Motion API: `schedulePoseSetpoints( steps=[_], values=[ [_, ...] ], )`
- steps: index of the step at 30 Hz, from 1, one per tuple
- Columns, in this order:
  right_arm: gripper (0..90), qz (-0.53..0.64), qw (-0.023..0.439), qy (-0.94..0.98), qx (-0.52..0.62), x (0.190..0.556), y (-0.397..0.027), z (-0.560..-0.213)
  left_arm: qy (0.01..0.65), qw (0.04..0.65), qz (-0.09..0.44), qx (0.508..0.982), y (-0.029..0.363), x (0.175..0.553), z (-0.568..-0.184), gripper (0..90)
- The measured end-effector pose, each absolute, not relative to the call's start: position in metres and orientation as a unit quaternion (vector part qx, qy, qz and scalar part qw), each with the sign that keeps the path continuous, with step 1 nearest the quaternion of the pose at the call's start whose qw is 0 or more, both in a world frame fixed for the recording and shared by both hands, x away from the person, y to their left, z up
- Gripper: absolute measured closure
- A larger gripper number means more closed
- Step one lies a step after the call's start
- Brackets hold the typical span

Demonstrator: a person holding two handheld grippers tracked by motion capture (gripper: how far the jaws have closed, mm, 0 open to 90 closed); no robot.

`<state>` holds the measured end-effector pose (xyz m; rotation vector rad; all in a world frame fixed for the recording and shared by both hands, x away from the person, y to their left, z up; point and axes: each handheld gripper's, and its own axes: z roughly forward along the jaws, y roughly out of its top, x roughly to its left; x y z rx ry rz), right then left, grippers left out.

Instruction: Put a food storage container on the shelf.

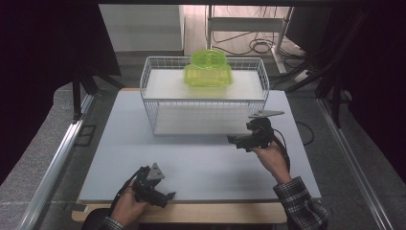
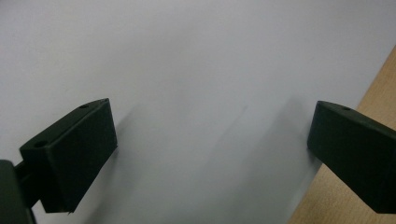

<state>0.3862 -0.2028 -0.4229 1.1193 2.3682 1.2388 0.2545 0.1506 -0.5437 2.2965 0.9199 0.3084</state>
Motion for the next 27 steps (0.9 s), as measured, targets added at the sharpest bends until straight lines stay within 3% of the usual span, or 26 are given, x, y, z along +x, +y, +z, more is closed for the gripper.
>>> schedulePoseSetpoints(
  steps=[27],
  values=[
    [0.5,0.402,0.14,0.814,0.396,0.36,-0.223,-0.459,0.346,0.319,0.119,0.874,0.151,0.254,-0.542,1.1]
  ],
)
